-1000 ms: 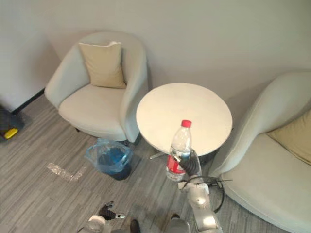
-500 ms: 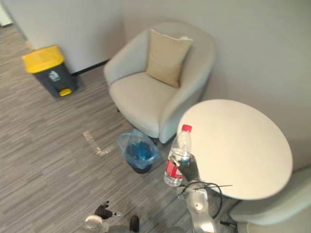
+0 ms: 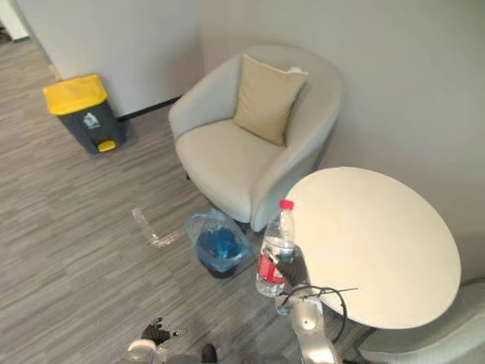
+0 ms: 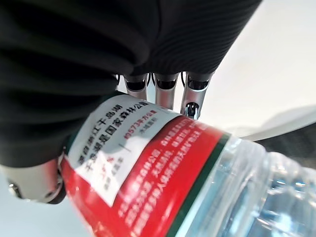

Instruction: Gather rubbish on tea table into small bin, then transfer packed bag to large trash can.

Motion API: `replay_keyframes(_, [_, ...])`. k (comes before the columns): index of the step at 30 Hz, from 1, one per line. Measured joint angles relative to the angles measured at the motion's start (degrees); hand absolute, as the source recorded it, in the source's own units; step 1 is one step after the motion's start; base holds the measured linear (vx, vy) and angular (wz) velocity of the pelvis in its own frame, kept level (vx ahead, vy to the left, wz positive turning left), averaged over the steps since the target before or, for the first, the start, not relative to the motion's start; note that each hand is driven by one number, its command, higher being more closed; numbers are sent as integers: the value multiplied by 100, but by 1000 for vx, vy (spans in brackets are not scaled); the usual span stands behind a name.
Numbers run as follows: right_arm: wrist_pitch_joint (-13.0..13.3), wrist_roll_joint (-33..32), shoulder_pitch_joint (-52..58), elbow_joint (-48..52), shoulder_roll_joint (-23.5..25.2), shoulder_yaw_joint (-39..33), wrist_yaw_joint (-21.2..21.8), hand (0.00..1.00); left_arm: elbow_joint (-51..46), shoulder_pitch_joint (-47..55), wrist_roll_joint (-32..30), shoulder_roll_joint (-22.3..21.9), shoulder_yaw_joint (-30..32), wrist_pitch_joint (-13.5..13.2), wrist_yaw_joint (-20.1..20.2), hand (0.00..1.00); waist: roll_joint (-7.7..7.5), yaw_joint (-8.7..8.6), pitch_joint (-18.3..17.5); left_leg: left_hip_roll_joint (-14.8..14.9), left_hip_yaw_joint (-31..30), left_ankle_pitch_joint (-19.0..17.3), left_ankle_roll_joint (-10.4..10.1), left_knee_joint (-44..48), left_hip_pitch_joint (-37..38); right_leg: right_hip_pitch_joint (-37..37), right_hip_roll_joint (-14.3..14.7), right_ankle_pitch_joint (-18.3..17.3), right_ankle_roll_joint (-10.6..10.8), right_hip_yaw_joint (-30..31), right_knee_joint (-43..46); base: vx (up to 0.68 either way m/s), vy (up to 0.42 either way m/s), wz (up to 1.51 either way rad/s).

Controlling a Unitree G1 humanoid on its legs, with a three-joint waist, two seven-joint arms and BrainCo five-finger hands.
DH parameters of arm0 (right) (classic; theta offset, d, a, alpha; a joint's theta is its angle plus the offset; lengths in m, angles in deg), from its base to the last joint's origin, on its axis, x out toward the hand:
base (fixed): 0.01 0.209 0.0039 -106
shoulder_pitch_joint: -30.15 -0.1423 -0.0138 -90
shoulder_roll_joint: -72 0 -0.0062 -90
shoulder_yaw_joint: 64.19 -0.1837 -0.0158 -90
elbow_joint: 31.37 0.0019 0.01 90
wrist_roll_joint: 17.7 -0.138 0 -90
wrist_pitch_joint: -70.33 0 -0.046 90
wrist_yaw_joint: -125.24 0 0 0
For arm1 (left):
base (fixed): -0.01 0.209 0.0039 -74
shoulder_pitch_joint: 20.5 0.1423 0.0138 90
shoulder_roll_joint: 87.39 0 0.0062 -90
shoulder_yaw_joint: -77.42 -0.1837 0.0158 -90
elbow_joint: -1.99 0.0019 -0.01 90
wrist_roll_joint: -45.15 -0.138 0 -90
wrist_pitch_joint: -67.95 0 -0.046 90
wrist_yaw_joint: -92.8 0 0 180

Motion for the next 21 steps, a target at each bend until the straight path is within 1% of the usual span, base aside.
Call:
replay_keyframes(1, [-6, 9, 27, -28, 13, 41, 11, 100, 27, -2, -1, 43, 0, 4, 2, 0, -34, -1, -2, -39, 1, -1, 2, 6, 18, -95, -56, -177, -13, 22, 133, 0, 0, 0])
replay_keyframes(2, [-5, 27, 21, -98, 1, 108, 29, 100, 86, -20, 0, 64, 7, 4, 1, 0, -68, -12, -22, -52, -14, -5, 9, 19, 57, -195, -96, -438, 48, 77, 53, -10, -12, 12])
replay_keyframes(3, [-7, 33, -6, -184, 2, 119, 51, 100, 105, -23, -3, 60, 17, 5, 3, 0, -60, -33, -18, -30, -51, -16, 19, 45, 65, -216, -84, -531, 82, 148, -359, -12, -17, 16])
replay_keyframes(4, [-7, 31, -11, -208, 1, 121, 61, 100, 104, -23, -2, 57, 32, 4, 4, 0, -58, -39, -17, -21, -69, -21, 18, 45, 64, -220, -83, -531, 81, 169, -632, -10, -33, 16])
replay_keyframes(5, [-7, 29, -55, -284, 0, 138, 82, 100, 105, -21, 0, 35, 146, 4, 4, 0, -52, -35, -13, 13, -89, -40, -11, 49, 46, -236, -63, -491, 98, 202, -1248, -5, -92, 8])
replay_keyframes(6, [-7, 22, -144, -404, 5, 172, 94, 100, 106, -22, -1, 28, 256, 7, 5, 0, -51, -24, -11, 72, -110, -97, -93, 146, -42, -249, -8, -220, 125, 274, -2043, 1, -111, 4])
replay_keyframes(7, [-9, 22, -162, -426, 1, 195, 97, 100, 107, -23, -2, 35, 282, 7, 6, 0, -65, -21, -10, 79, -128, -126, -136, 169, -65, -235, 12, -34, 130, 336, -2411, 7, -113, 10])
replay_keyframes(8, [-9, 19, -160, -426, 8, 224, 101, 100, 112, -22, -4, 75, 291, 9, 9, 0, -146, -21, -26, 40, -190, -187, -227, 277, -139, -164, 16, 409, 141, 513, -2919, 62, -153, 28])
replay_keyframes(9, [-28, 8, -152, -434, -44, 214, 106, 100, 122, -32, -15, 67, 359, 12, 12, 0, -168, -43, -7, 55, -338, -277, -324, 341, -122, -60, 38, 745, 48, 512, -2962, 73, -165, 31])
replay_keyframes(10, [-35, 2, -151, -433, -55, 212, 108, 100, 130, -24, -30, 27, 396, 11, 11, 0, -104, -38, -23, 99, -379, -280, -341, 328, -125, -36, 70, 712, 38, 451, -2989, 127, -203, 34])
replay_keyframes(11, [-35, -11, -150, -432, -135, 211, 117, 100, 190, -31, -82, -60, 448, 18, 11, 0, -24, -42, -54, 204, -468, -316, -436, 322, -133, 16, 152, 700, 17, 355, -3109, 137, -162, 27])
replay_keyframes(12, [-36, -19, -151, -431, -204, 206, 121, 100, 182, -34, -121, -125, 464, 25, 9, 0, 101, -32, -87, 315, -526, -352, -506, 357, -190, 107, 221, 688, -8, 223, -3223, 139, -158, 36])
replay_keyframes(14, [-37, -33, -113, -410, -219, 150, 128, 100, 178, -33, -173, -167, 457, 35, 20, 0, 136, -50, -97, 464, -651, -511, -604, 708, -407, 245, 303, 650, -57, -12, -3394, 129, -145, 60])
replay_keyframes(15, [-39, -43, -26, -325, -208, 117, 121, 100, 84, -37, -192, -176, 460, 36, 19, 0, 156, -35, -85, 605, -687, -616, -652, 1295, -644, 452, 366, 618, -109, -211, -3557, 128, -125, 73])
replay_keyframes(16, [-40, -43, 0, -291, -207, 118, 121, 100, 48, -45, -196, -171, 463, 32, 17, 0, 142, -23, -80, 643, -652, -636, -684, 1614, -758, 510, 380, 598, -142, -248, -3588, 128, -109, 65])
replay_keyframes(17, [-60, -41, 79, -114, -208, 117, 112, 100, -75, -64, -189, -166, 464, 28, 14, 0, 97, 54, -51, 739, -461, -670, -725, 2277, -1067, 623, 392, 576, -192, -359, -3589, 97, -86, 37])
replay_keyframes(19, [-63, -42, 51, -26, -205, 130, 87, 100, -136, -62, -157, -158, 464, 37, 0, 0, 77, 87, -45, 848, -220, -746, -744, 2528, -1113, 791, 398, 615, -292, -473, -3592, 176, -47, 25])
replay_keyframes(20, [-63, -44, -15, 18, -205, 114, 70, 100, -125, -48, -104, -178, 459, 37, -3, 0, 105, 91, -60, 898, -122, -894, -655, 2368, -1058, 835, 414, 611, -310, -495, -3635, 202, 35, 13])
replay_keyframes(21, [-69, -44, -99, 16, -181, 85, 66, 100, -128, -56, -40, -181, 464, 39, -10, 0, 120, 95, -56, 868, -124, -933, -567, 2156, -1034, 839, 373, 612, -311, -463, -3655, 159, 103, 6])
